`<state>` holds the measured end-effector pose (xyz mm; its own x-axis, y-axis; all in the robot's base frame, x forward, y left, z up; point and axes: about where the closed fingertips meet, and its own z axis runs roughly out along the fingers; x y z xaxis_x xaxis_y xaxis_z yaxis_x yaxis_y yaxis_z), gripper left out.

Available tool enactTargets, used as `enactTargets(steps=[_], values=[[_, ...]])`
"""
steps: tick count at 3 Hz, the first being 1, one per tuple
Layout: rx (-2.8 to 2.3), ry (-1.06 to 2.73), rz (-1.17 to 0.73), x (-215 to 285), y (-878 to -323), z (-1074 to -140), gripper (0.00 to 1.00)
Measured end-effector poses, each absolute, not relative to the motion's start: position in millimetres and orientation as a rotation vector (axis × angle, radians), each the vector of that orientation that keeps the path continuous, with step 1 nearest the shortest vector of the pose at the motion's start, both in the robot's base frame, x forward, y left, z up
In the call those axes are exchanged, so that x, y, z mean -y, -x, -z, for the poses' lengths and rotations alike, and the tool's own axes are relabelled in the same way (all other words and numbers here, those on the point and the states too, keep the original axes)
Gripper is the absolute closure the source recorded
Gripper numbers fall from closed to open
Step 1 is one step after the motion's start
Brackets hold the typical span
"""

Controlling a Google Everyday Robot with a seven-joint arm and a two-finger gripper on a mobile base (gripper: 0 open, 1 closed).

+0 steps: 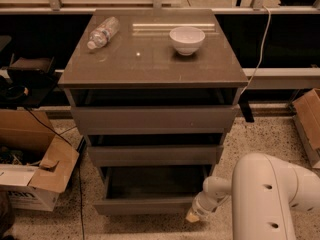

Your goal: Close bottom drawer

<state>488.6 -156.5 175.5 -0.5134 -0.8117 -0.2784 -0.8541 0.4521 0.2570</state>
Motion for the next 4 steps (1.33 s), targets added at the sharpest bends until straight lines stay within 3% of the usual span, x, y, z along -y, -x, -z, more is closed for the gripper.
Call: enactTargets(steps=[1,4], values=[[-2.541,1.492,-0.524,149.7,-527.1,-162.2,1.00],[-2.414,1.501,-0.463,119.3,-571.1,-153.1,1.00]])
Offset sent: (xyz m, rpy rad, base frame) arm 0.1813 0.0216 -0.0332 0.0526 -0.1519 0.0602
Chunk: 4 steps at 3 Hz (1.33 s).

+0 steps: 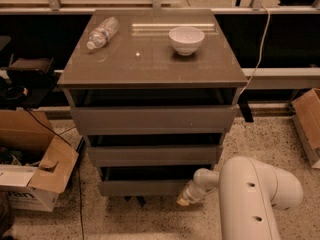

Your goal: Close bottom drawer

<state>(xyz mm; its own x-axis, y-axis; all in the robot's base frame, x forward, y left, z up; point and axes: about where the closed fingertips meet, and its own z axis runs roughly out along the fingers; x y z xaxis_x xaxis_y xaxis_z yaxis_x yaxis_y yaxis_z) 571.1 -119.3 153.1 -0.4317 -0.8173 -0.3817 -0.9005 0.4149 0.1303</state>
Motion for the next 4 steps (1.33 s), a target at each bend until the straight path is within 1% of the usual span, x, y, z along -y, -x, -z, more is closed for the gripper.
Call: enactTargets(steps=[1,4], values=[[-2.381,1.487,-0.424,122.4,-599.1,-160.1,0.83],[-2.387,1.496,-0.441,117.9,-590.6,-154.1,0.13]])
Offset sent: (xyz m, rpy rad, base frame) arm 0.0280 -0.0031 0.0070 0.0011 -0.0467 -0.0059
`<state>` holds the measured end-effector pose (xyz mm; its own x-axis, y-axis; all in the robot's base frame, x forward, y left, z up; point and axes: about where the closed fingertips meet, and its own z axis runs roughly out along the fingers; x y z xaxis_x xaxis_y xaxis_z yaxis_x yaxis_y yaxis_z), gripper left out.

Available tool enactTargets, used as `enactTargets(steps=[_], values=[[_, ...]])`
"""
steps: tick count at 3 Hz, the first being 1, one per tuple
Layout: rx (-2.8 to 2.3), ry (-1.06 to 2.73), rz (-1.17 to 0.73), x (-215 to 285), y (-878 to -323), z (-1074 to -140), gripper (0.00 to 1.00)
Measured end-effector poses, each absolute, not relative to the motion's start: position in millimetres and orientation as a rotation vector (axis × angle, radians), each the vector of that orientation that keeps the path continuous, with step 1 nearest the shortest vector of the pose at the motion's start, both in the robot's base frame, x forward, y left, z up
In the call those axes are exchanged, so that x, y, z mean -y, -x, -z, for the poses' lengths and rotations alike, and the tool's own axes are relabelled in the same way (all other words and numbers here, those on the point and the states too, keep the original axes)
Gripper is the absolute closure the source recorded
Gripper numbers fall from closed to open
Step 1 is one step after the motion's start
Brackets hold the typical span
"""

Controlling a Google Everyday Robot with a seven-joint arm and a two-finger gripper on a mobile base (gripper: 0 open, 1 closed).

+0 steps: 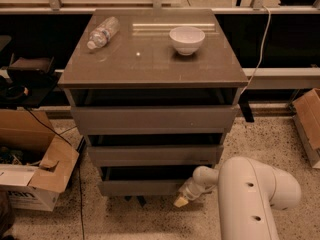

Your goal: Close bottom drawer

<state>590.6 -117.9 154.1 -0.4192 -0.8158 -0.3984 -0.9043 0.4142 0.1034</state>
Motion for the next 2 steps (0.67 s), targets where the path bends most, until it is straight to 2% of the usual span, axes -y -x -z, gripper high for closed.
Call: enactTargets(steps=[1,2], values=[[-2.388,1.498,-0.445,116.8,-589.1,-152.7,0.00],[-2.388,1.498,-0.445,116.8,-589.1,-152.7,0.00]])
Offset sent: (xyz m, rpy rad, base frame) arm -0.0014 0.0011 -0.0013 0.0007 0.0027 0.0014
